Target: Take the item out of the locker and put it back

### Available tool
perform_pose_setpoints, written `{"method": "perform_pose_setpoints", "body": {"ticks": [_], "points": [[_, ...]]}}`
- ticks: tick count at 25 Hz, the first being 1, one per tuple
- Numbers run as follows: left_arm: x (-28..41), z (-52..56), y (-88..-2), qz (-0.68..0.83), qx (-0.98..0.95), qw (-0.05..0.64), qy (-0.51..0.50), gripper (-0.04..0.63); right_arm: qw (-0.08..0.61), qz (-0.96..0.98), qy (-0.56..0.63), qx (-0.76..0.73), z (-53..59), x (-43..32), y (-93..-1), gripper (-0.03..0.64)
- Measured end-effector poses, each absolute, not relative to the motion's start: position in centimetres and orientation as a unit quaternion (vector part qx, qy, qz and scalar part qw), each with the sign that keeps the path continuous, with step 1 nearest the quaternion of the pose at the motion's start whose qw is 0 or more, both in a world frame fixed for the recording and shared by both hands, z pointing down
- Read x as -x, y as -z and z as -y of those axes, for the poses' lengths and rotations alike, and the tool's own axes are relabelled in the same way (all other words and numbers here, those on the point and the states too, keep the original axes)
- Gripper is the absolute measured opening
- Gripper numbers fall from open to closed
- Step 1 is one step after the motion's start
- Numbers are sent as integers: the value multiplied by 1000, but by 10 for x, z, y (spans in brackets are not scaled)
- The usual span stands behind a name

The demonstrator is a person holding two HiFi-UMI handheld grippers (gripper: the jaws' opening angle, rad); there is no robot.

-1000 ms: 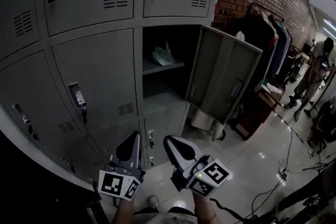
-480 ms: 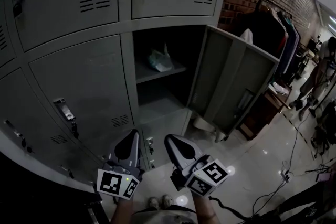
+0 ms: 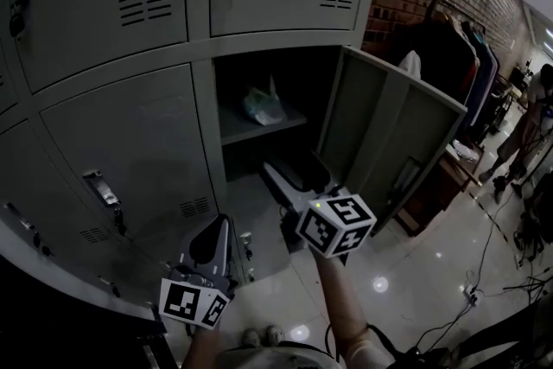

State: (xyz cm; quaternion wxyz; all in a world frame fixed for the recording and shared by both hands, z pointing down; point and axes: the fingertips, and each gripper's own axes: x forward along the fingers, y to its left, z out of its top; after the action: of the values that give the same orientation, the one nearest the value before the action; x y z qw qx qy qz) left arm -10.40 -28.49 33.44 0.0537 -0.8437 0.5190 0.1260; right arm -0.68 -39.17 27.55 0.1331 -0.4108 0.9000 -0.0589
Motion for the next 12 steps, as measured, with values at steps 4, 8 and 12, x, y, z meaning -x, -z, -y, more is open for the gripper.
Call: {"method": "perform_pose_setpoints", "body": {"ticks": [4, 8, 12], "points": [[104, 288, -336, -519, 845, 51, -123, 5, 99, -887, 105, 439, 481, 10, -253, 413], [112, 292, -336, -527, 840, 51, -122, 5, 31, -875, 131, 465, 535, 20, -261, 416], [119, 297, -337, -534, 835, 49, -124, 5, 10, -872, 128, 473, 552, 29, -263, 416]]}}
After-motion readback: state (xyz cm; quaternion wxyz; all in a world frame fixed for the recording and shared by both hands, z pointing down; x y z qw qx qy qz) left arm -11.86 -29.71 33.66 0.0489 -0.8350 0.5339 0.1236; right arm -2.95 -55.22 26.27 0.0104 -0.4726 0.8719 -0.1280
